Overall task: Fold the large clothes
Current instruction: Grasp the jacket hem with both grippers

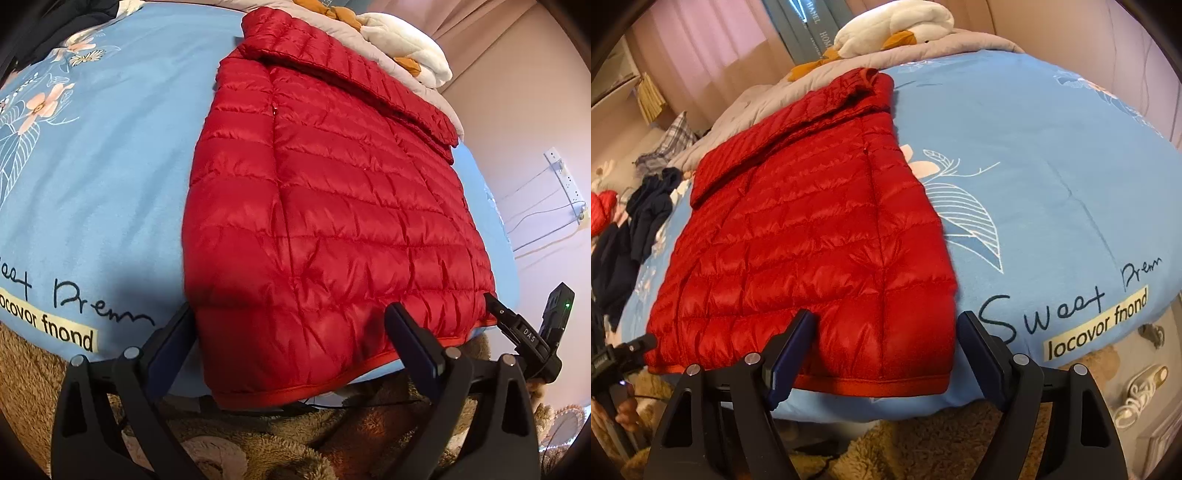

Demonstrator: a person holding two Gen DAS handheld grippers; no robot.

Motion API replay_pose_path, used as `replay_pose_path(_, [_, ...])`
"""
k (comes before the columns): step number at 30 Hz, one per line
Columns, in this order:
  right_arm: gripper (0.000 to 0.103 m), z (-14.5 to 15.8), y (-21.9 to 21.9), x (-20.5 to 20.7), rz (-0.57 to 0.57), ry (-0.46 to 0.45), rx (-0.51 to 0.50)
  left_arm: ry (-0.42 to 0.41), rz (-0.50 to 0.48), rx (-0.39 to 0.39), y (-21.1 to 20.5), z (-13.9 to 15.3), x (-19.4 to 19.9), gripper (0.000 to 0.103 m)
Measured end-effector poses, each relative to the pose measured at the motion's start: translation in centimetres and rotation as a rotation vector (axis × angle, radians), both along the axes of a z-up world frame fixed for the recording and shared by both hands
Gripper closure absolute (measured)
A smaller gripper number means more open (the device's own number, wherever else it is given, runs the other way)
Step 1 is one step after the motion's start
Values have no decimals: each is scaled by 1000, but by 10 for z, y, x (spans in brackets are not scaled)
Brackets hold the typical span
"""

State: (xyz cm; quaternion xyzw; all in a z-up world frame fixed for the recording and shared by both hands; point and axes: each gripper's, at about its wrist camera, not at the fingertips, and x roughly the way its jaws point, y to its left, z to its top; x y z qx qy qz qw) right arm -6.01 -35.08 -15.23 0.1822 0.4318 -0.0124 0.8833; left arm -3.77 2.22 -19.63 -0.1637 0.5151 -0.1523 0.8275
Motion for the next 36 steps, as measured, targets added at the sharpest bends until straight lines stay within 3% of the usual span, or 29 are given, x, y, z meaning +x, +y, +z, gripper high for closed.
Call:
replay_pose_path(8, [26, -4, 3, 2, 19, -18, 35, -2, -16, -28, -4, -3, 4, 6])
replay_pose_path(14, [35, -5, 6, 2, 31, -36, 26, -5, -22, -45, -9, -3, 6, 8])
replay_pose_path(19, [53, -5, 8, 5, 56, -43, 54, -17, -24, -42, -11, -3, 5, 25])
replay_pose_path(23, [64, -5, 12, 7, 66, -48, 60, 0, -41, -82, -10, -5, 6, 62])
replay_pose_path(27, [77, -2, 12, 6, 68, -60, 66, -27, -38, -85, -13, 2, 3, 81])
replay_pose_path(31, [86, 9, 15, 4, 81, -85, 55, -101, -41, -46, -16, 21, -4, 85])
replay_pose_path(36, [90, 33, 14, -5, 83, -160, 82, -178, -35, -57, -11, 49, -12, 86])
